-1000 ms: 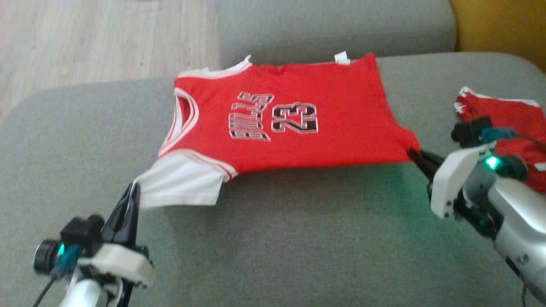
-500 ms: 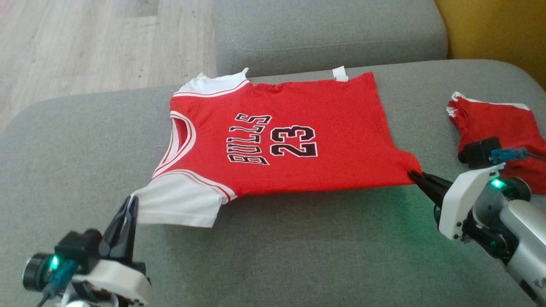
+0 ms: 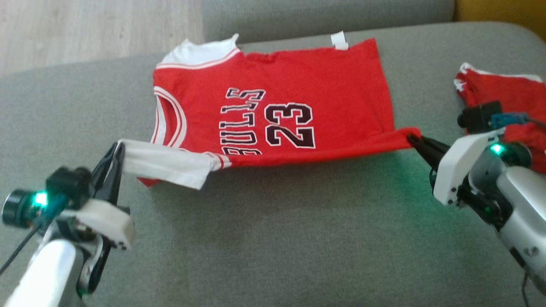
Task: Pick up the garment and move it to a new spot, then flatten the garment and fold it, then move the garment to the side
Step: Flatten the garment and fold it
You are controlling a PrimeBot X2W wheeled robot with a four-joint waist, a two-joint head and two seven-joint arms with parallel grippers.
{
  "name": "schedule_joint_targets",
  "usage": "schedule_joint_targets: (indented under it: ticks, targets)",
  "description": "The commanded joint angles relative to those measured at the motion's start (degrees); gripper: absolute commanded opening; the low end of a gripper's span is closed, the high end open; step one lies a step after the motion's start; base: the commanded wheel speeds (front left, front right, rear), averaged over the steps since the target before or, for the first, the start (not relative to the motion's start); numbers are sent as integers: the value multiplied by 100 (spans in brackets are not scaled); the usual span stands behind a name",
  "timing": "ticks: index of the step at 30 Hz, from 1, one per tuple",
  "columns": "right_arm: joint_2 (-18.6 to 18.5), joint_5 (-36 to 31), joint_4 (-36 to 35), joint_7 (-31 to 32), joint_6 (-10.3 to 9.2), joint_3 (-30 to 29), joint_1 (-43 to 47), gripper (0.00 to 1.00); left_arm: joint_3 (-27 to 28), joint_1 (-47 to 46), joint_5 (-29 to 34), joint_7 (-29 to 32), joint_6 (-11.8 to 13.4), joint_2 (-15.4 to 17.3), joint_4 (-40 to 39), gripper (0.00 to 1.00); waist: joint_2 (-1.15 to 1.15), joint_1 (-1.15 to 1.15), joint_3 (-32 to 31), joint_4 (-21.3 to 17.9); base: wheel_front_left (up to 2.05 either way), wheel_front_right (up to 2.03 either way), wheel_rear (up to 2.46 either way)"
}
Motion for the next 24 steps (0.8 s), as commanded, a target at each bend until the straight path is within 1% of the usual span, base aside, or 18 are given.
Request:
schedule_joint_targets:
  ticks: [1,2,5,12,22,23,24]
  targets:
    - [-22,-84,-39,39,37,-54,-215,0,165,-489,71,78,-66,254,-33,0,0,-1,157,5,0,0,0]
    - [-22,-84,-39,39,37,-54,-215,0,165,-489,71,78,-66,254,-33,0,0,-1,157,5,0,0,0]
    - [95,-184,141,112,37,-50,-395,0,29,-846,134,196,-221,274,264,0,0,-1,320,18,0,0,0]
    - [309,-427,570,177,37,58,-856,0,-287,-1896,356,316,-548,261,1207,0,0,-1,696,11,0,0,0]
    - [576,-533,1047,110,37,297,-1402,0,-842,-3138,701,245,-792,162,2550,0,0,-1,1056,-101,0,0,0]
    - [597,-555,1104,67,37,308,-1459,12,-894,-3222,712,253,-805,144,2679,0,0,-1,1078,-110,0,0,0]
    - [614,-613,1166,-45,37,300,-1531,100,-930,-3309,730,225,-813,129,2789,42,0,-1,1103,-119,0,0,0]
